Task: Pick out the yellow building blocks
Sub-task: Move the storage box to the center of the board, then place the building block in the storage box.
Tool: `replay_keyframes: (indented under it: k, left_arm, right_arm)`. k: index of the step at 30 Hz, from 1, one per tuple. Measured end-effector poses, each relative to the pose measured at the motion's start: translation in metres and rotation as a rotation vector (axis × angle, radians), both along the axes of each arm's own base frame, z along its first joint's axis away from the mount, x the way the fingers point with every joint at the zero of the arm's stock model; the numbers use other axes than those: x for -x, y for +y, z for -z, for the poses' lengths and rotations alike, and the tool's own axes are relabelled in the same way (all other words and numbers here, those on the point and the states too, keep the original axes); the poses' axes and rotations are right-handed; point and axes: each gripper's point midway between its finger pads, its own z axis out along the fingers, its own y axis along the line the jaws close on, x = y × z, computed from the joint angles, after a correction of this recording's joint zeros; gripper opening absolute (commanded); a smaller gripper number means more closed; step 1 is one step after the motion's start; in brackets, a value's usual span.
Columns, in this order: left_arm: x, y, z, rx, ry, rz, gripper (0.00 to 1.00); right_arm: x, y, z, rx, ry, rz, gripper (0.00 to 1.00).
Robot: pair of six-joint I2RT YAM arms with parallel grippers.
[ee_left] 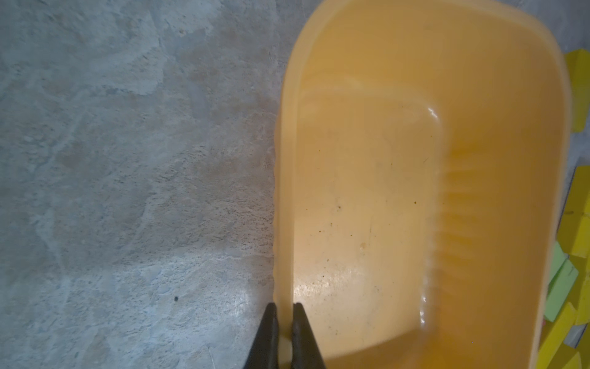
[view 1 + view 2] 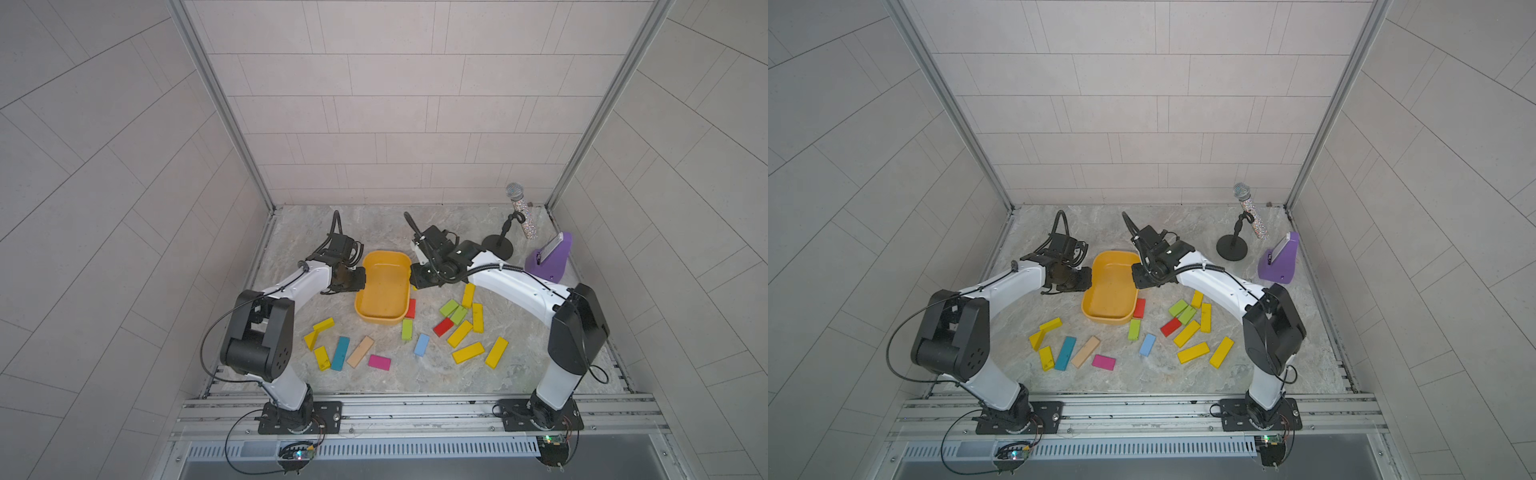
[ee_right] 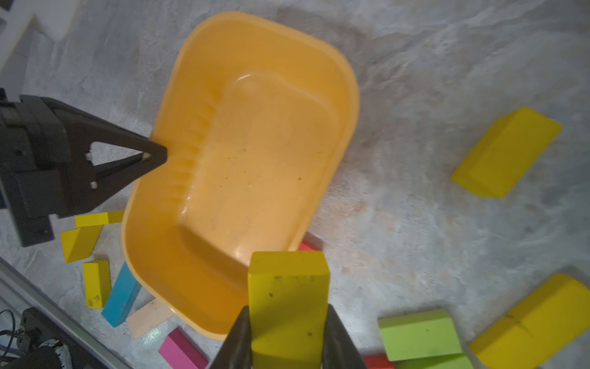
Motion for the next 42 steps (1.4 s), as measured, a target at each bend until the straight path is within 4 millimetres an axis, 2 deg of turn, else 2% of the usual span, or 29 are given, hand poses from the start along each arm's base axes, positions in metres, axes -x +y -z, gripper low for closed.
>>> replay_keyframes:
  k: [4,8,11,14,18,23,27,31,37,42]
  left_arm:
    - [-0.002,-0.001,0.000,0.036,-0.016,-0.078,0.31]
    - [-0.008,0.002,-0.010,0.048,-0.055,-0.129,0.44]
    - [-0.010,0.009,-0.026,0.038,-0.111,-0.167,0.48]
    - [-0.011,0.026,-0.048,0.001,-0.190,-0.227,0.53]
    - [-0.003,0.060,-0.075,-0.085,-0.306,-0.346,0.53]
    - [0.019,0.098,-0.087,-0.185,-0.388,-0.471,0.54]
    - [0.034,0.114,-0.087,-0.228,-0.408,-0.524,0.54]
    - [0.039,0.120,-0.089,-0.249,-0.415,-0.546,0.55]
    - [0.041,0.124,-0.087,-0.273,-0.408,-0.557,0.60]
    - [0.041,0.126,-0.086,-0.283,-0.406,-0.560,0.62]
  right_arm:
    - [-0.004,0.041,0.010,-0.011,0.009,-0.007,0.09]
    - [-0.020,0.059,0.022,-0.003,0.007,0.034,0.08]
    - [-0.033,0.064,0.031,0.011,0.003,0.070,0.08]
    - [-0.047,0.069,0.043,0.029,-0.001,0.103,0.08]
    - [-0.062,0.075,0.063,0.069,-0.001,0.125,0.08]
    - [-0.073,0.078,0.089,0.129,0.005,0.142,0.10]
    - [-0.078,0.079,0.102,0.171,0.005,0.149,0.15]
    - [-0.083,0.082,0.109,0.198,-0.004,0.154,0.25]
    - [-0.086,0.081,0.107,0.226,-0.014,0.157,0.42]
    - [-0.085,0.080,0.104,0.232,-0.012,0.150,0.51]
